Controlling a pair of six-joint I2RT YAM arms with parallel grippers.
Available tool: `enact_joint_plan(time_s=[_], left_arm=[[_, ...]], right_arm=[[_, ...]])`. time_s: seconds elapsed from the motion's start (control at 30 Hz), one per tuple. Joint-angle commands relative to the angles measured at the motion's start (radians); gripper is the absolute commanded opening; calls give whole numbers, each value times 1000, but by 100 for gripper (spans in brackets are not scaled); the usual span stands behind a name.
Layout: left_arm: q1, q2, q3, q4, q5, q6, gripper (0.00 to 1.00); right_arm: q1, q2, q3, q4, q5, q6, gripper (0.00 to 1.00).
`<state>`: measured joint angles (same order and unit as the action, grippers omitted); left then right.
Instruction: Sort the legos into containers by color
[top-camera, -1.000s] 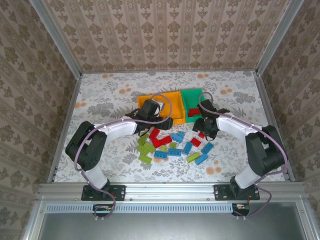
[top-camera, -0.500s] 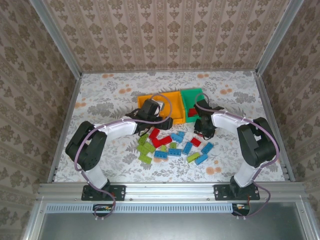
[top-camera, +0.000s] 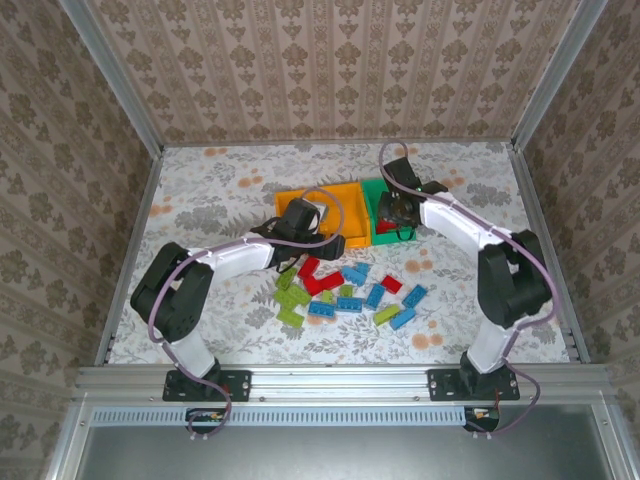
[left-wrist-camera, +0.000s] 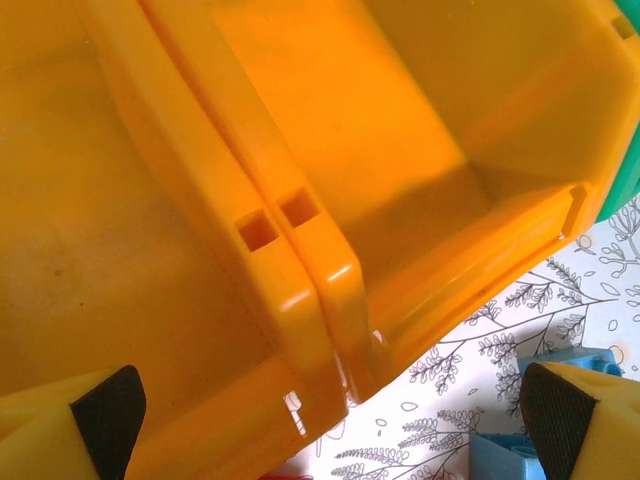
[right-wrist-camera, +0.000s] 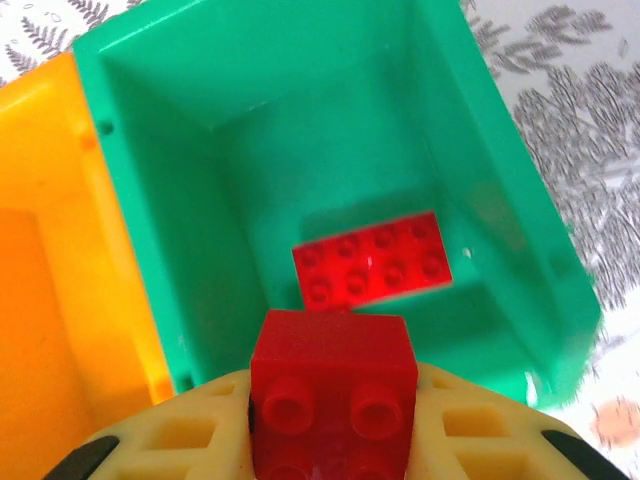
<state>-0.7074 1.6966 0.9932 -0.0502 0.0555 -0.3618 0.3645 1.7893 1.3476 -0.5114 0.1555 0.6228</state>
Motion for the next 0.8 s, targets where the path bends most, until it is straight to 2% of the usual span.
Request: enact_joint_plan(time_s=[0.0, 0.17, 0.27, 0.4, 0.57, 0.77], left_arm=[[-7, -76, -33, -53, -43, 10, 100], [-9, -146, -77, -138, -105, -3, 100], [-10, -180, -111, -169, -106, -12, 100], [-27, -186, -133, -175, -81, 7, 99], [-50, -154, -127, -196, -69, 23, 96], [-52, -101, -96, -216, -68, 14, 89]], right_arm=[[-7, 80, 62, -10, 54, -49, 29], [-19, 136, 105, -9, 52, -55, 39], [-19, 137, 98, -5, 41, -53, 55], [-17, 112, 59, 20, 20, -47, 66], [-19, 75, 34, 22, 22, -49, 71], [-18, 33, 13, 36, 19, -39, 71]])
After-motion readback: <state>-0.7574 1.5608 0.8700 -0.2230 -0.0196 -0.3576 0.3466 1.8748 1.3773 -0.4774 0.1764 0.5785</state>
